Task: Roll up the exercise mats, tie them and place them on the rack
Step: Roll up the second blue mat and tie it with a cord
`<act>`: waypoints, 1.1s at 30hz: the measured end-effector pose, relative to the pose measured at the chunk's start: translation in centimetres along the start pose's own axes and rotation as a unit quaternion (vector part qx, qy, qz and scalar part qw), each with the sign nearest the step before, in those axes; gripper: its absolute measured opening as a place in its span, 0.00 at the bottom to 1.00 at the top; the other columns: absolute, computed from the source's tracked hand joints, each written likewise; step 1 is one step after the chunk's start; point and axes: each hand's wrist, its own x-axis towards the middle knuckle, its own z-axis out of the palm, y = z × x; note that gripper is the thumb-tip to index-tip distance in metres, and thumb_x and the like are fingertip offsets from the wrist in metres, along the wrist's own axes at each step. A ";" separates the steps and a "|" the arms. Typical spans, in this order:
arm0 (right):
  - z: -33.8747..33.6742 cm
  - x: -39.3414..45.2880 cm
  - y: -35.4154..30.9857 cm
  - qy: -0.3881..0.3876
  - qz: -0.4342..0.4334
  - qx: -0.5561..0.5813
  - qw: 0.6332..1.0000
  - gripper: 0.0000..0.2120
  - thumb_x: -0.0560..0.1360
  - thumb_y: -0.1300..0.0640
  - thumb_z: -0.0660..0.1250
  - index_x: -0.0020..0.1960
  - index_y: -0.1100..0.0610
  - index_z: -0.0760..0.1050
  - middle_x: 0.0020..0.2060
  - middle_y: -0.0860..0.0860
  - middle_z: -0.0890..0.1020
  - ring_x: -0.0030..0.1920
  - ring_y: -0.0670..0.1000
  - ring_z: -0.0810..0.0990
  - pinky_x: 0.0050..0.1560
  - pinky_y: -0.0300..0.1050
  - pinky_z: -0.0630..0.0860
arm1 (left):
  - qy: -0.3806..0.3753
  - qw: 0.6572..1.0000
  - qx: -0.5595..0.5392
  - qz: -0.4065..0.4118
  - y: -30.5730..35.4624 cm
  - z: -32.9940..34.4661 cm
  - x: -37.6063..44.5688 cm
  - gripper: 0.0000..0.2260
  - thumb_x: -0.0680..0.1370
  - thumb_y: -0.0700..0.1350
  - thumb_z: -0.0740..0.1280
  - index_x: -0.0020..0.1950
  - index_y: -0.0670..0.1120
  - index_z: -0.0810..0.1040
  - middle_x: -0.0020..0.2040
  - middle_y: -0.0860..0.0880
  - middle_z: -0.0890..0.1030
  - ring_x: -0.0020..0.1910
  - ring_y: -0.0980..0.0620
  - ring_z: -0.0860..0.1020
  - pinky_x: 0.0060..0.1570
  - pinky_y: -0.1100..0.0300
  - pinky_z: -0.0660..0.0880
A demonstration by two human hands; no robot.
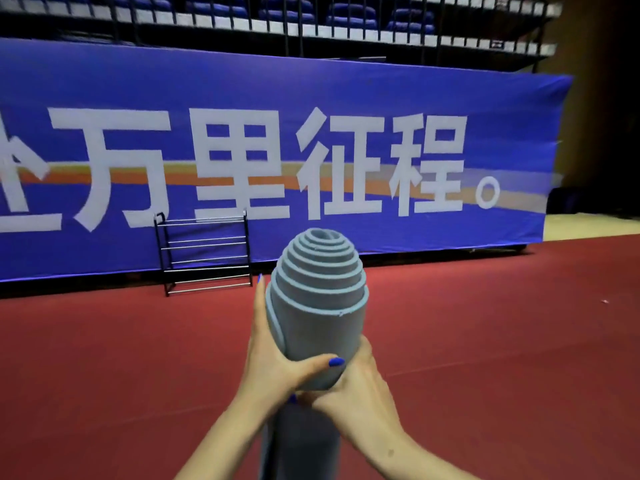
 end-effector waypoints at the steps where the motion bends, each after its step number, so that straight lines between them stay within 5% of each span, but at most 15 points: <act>1: 1.0 0.0 0.6 -0.024 0.012 -0.019 0.999 0.51 0.50 0.38 0.75 0.68 0.48 0.56 0.59 0.45 0.72 0.61 0.50 0.75 0.55 0.46 0.75 | 0.013 1.000 -0.011 -0.013 -1.2 0.0 -0.6 0.59 0.49 0.63 0.80 0.73 0.62 0.51 0.68 0.73 0.65 0.68 0.69 0.65 0.63 0.71 0.67; 6: 1.4 2.7 3.6 -0.197 0.001 -0.084 0.977 0.50 0.59 0.46 0.76 0.72 0.51 0.51 0.64 0.51 0.68 0.61 0.52 0.73 0.58 0.48 0.74 | 0.037 0.998 0.003 -0.054 -5.2 -0.7 -0.9 0.56 0.53 0.66 0.78 0.74 0.56 0.55 0.71 0.64 0.66 0.69 0.65 0.66 0.66 0.67 0.66; 9: -2.7 6.7 1.6 -0.305 -0.014 -0.200 0.931 0.30 0.70 0.55 0.71 0.69 0.50 0.64 0.54 0.54 0.79 0.46 0.50 0.78 0.46 0.44 0.77 | 0.054 0.997 -0.008 -0.060 -6.2 -1.0 0.3 0.57 0.52 0.66 0.79 0.75 0.58 0.54 0.71 0.63 0.66 0.70 0.64 0.65 0.67 0.62 0.65; 11: -6.1 10.2 -2.1 -0.206 -0.077 -0.308 0.926 0.19 0.74 0.57 0.65 0.65 0.53 0.73 0.56 0.56 0.81 0.51 0.53 0.80 0.50 0.44 0.76 | 0.045 0.997 -0.010 -0.065 -6.7 -0.6 0.6 0.58 0.50 0.69 0.78 0.74 0.60 0.53 0.69 0.70 0.65 0.69 0.67 0.65 0.67 0.64 0.64; 14: -11.0 12.6 -10.5 -0.022 -0.172 -0.285 0.943 0.19 0.77 0.55 0.64 0.68 0.54 0.71 0.62 0.54 0.77 0.54 0.53 0.78 0.55 0.46 0.74 | 0.025 0.997 -0.014 -0.065 -7.1 0.0 0.7 0.61 0.49 0.71 0.77 0.76 0.55 0.54 0.67 0.74 0.65 0.69 0.68 0.64 0.67 0.63 0.64; 18: -15.1 13.6 -20.3 0.076 -0.323 -0.180 0.926 0.18 0.79 0.49 0.61 0.66 0.56 0.72 0.60 0.54 0.77 0.55 0.53 0.76 0.50 0.43 0.73 | 0.012 0.998 -0.017 -0.066 -6.8 0.6 0.8 0.57 0.52 0.64 0.80 0.76 0.53 0.58 0.70 0.64 0.68 0.70 0.61 0.66 0.68 0.57 0.67; 20: -14.8 13.9 -20.5 0.083 -0.394 -0.102 0.910 0.20 0.80 0.48 0.58 0.69 0.54 0.69 0.62 0.50 0.76 0.61 0.49 0.74 0.49 0.30 0.71 | 0.008 0.998 -0.020 -0.057 -6.8 0.7 0.8 0.54 0.54 0.59 0.81 0.74 0.53 0.60 0.70 0.62 0.69 0.70 0.60 0.68 0.66 0.60 0.69; 22: -13.1 14.1 -18.9 -0.025 -0.397 0.067 0.915 0.21 0.80 0.46 0.57 0.70 0.51 0.69 0.66 0.46 0.74 0.65 0.44 0.71 0.49 0.23 0.68 | 0.001 0.998 -0.020 -0.057 -6.8 0.9 0.6 0.52 0.53 0.58 0.81 0.73 0.54 0.61 0.69 0.61 0.70 0.69 0.60 0.68 0.64 0.63 0.70; 23: -12.8 14.5 -18.2 -0.165 -0.407 0.095 0.893 0.20 0.79 0.42 0.57 0.68 0.46 0.72 0.64 0.41 0.75 0.63 0.38 0.73 0.48 0.22 0.69 | 0.000 0.998 -0.020 -0.061 -6.9 0.9 0.6 0.51 0.53 0.59 0.81 0.72 0.55 0.61 0.69 0.61 0.70 0.69 0.60 0.68 0.64 0.65 0.69; 25: -12.4 16.5 -16.8 -0.445 -0.441 0.036 0.779 0.17 0.80 0.44 0.56 0.67 0.42 0.70 0.63 0.34 0.74 0.62 0.31 0.70 0.55 0.17 0.63 | 0.001 0.998 -0.014 -0.065 -7.1 0.9 0.3 0.48 0.53 0.62 0.80 0.69 0.56 0.63 0.68 0.60 0.71 0.68 0.61 0.69 0.64 0.65 0.68; 26: -11.1 17.4 -15.9 -0.516 -0.410 -0.017 0.752 0.19 0.81 0.47 0.52 0.71 0.46 0.66 0.68 0.37 0.71 0.66 0.34 0.68 0.62 0.23 0.62 | 0.008 0.997 -0.016 -0.070 -7.0 0.8 0.3 0.47 0.53 0.62 0.79 0.69 0.57 0.64 0.67 0.59 0.71 0.68 0.61 0.70 0.65 0.62 0.69; 28: -6.7 16.1 -12.6 -0.464 -0.214 -0.072 0.857 0.26 0.80 0.38 0.46 0.75 0.47 0.57 0.74 0.46 0.63 0.74 0.46 0.60 0.74 0.47 0.58 | 0.011 0.997 -0.013 -0.078 -6.7 0.9 0.3 0.47 0.53 0.61 0.79 0.69 0.57 0.65 0.67 0.58 0.71 0.67 0.60 0.70 0.66 0.56 0.69; 30: -3.5 16.1 -10.5 -0.403 -0.298 -0.258 0.826 0.33 0.76 0.31 0.44 0.76 0.44 0.55 0.76 0.50 0.60 0.76 0.54 0.53 0.73 0.62 0.46 | 0.010 0.997 -0.021 -0.079 -6.5 1.1 0.4 0.46 0.55 0.60 0.79 0.70 0.56 0.65 0.68 0.58 0.71 0.68 0.59 0.69 0.66 0.56 0.69; 32: -2.6 14.7 -11.1 -0.314 -0.319 -0.364 0.817 0.35 0.74 0.28 0.41 0.76 0.44 0.56 0.75 0.49 0.60 0.76 0.55 0.51 0.73 0.63 0.44 | 0.012 0.996 -0.016 -0.083 -6.4 1.2 0.4 0.46 0.55 0.59 0.79 0.70 0.55 0.64 0.69 0.57 0.70 0.68 0.59 0.69 0.66 0.60 0.68; 33: -3.9 14.7 -11.4 -0.270 -0.298 -0.328 0.855 0.34 0.75 0.30 0.39 0.76 0.44 0.55 0.76 0.48 0.59 0.77 0.54 0.50 0.74 0.60 0.44 | 0.014 0.996 -0.018 -0.083 -6.3 1.1 0.4 0.46 0.55 0.58 0.79 0.70 0.55 0.64 0.68 0.57 0.70 0.68 0.59 0.69 0.65 0.63 0.68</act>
